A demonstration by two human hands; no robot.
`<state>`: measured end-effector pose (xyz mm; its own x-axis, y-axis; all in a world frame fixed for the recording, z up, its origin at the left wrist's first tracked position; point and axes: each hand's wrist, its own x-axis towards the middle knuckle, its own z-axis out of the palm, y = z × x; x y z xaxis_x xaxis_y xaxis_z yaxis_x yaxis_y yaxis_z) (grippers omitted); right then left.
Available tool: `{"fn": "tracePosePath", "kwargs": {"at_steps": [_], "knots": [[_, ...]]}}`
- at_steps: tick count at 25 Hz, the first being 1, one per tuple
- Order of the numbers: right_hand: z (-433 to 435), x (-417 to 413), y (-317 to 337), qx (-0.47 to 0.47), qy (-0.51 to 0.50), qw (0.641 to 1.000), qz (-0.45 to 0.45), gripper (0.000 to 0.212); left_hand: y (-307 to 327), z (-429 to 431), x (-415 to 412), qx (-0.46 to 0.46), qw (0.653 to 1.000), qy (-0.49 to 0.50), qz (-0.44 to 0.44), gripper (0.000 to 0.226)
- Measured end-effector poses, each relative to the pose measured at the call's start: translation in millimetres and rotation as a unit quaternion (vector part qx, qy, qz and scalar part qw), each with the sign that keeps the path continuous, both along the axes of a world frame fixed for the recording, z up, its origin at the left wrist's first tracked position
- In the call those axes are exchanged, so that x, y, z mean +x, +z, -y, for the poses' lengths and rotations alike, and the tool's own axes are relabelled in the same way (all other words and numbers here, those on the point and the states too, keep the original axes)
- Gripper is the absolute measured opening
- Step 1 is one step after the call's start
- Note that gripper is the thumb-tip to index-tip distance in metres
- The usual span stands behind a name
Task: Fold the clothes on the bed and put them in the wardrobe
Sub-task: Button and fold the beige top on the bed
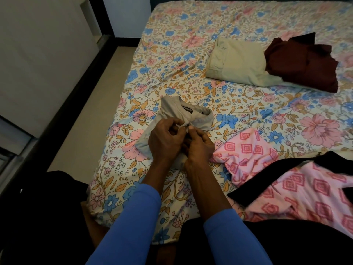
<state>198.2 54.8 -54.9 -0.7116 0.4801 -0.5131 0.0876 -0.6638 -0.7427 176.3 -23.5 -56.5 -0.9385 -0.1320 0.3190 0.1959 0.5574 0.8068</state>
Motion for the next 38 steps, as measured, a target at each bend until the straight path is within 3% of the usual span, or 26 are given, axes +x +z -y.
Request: {"fn": "tracePosePath", "kwargs": {"at_steps": [4,13,20,27,34,38], "knots": [[0,0,-1,-0.011,0.003,1.0,-0.001,0.013,-2,2,1,0.001,1.0,-0.015,-0.019,0.007],[2,2,-2,0.013,0.006,1.0,-0.009,0.011,-11,6,-2,0.069,0.997,-0.016,-0.018,0.019],[1,3,0,-0.002,0.012,1.0,-0.01,0.008,-8,5,1,0.032,0.998,-0.035,-0.03,0.016],[2,4,-4,0.044,0.012,0.999,-0.022,0.013,-9,5,1,-0.063,0.996,-0.042,-0.055,0.016],[-3,2,-11,0.013,0.026,0.999,-0.02,0.007,-10,9,-2,0.003,0.997,-0.08,-0.01,0.006],[-2,0,-12,0.069,0.036,0.997,-0.015,0.012,-7,15,-8,0.005,0.993,-0.111,0.025,0.008]]}}
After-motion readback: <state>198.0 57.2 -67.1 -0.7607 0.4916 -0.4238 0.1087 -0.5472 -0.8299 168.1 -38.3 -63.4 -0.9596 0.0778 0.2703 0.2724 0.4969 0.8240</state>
